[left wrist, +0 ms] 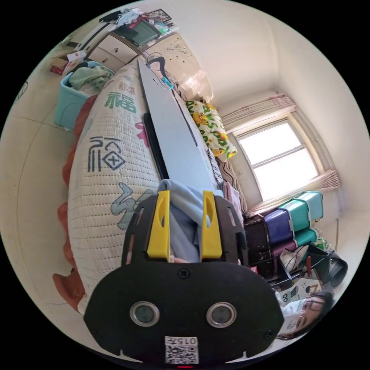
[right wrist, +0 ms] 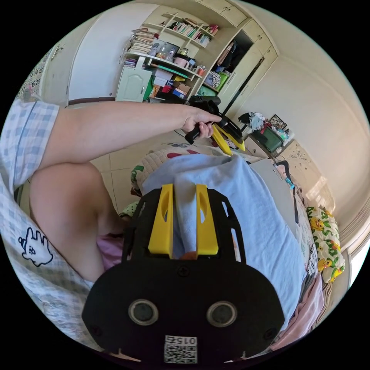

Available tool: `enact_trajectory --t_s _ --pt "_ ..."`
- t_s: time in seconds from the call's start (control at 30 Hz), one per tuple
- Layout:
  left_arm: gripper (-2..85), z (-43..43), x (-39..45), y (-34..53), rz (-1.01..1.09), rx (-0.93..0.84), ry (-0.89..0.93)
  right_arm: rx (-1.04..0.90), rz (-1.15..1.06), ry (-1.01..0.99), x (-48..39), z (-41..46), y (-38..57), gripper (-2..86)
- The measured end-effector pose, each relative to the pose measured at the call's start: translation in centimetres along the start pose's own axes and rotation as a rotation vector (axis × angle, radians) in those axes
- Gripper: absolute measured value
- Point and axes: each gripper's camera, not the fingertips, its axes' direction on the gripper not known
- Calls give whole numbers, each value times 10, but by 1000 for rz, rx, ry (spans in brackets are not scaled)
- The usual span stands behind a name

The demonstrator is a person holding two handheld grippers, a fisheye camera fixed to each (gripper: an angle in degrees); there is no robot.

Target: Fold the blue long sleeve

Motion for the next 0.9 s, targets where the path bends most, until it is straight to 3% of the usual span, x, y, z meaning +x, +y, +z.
enact_trajectory --t_s 0.1,0.33,0.5,0.77,0.9 --pt "123 6 -6 0 4 -18 113 9 12 -20 2 3 1 93" --pt "116 24 -12 -6 -52 -7 81 1 2 -3 1 4 -4 89" --pt "34 11 -2 -10 -6 75 28 35 22 -40 9 -8 -4 34" --pt "10 -10 19 -18 41 124 -29 97 123 -277 53 -45 4 -4" --pt "7 -14 16 -23 4 101 -63 55 116 -267 56 -42 1 -6"
